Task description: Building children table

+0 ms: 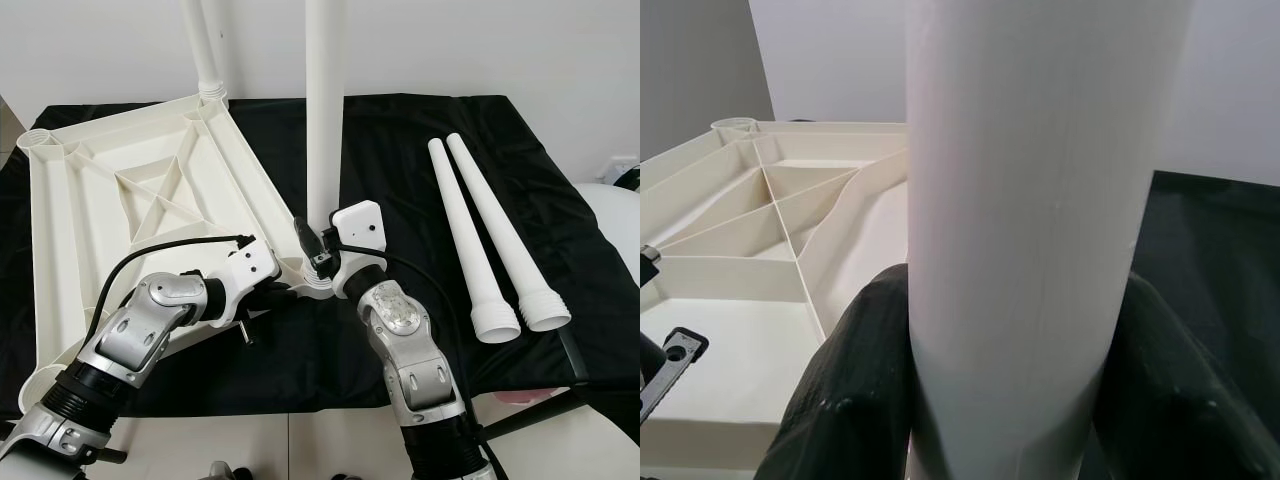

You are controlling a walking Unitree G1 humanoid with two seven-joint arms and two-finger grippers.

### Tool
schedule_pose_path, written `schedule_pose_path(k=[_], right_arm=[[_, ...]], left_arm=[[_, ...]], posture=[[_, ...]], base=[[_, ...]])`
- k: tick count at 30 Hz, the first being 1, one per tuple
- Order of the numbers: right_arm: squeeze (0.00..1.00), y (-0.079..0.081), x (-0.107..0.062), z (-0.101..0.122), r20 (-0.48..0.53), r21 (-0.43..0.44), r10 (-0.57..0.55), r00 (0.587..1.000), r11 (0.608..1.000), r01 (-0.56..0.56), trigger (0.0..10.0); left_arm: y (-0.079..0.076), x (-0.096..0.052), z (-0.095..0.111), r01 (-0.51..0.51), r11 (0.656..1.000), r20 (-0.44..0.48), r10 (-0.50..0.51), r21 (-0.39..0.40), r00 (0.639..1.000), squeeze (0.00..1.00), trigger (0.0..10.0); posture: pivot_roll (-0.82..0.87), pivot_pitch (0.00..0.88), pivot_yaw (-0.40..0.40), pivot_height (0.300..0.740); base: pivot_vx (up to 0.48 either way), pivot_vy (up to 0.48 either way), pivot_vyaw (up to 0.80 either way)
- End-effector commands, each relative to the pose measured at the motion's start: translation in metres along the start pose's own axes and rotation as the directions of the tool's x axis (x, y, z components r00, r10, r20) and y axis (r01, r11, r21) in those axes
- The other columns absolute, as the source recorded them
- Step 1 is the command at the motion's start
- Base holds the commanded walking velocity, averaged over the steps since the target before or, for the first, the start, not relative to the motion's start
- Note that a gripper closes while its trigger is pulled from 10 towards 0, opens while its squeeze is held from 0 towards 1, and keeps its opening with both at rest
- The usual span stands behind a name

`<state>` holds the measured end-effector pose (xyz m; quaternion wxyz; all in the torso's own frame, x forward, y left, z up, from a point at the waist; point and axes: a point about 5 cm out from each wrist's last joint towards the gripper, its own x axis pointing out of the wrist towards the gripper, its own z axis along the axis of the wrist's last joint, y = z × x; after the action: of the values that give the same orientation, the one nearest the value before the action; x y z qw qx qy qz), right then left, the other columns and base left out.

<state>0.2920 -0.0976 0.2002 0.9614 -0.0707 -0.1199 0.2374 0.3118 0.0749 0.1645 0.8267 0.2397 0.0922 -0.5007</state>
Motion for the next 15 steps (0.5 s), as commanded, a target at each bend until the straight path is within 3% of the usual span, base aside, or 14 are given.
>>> schedule_pose_path(k=[1,7,15], right_arm=[[0.00,0.012,-0.014,-0.036,-0.169,0.012,0.072,0.983,0.997,-0.071,10.0],[0.00,0.008,-0.012,-0.025,-0.116,0.026,0.102,0.988,0.995,-0.100,10.0],[0.00,0.002,-0.020,-0.033,-0.162,0.001,0.145,0.976,0.989,-0.147,10.0]], left_arm=[[0.021,-0.013,0.000,-0.147,0.989,-0.034,0.148,0.026,0.988,0.00,10.0],[0.021,-0.013,0.000,-0.139,0.990,-0.030,0.140,0.025,0.990,0.00,10.0],[0.022,-0.017,0.002,-0.117,0.992,-0.026,0.118,0.042,0.993,0.00,10.0]], posture=[[0.00,0.165,0.046,0.740],[0.00,0.165,0.048,0.740],[0.00,0.166,0.048,0.740]], base=[[0.000,0.000,0.00],[0.000,0.000,0.00],[0.000,0.000,0.00]])
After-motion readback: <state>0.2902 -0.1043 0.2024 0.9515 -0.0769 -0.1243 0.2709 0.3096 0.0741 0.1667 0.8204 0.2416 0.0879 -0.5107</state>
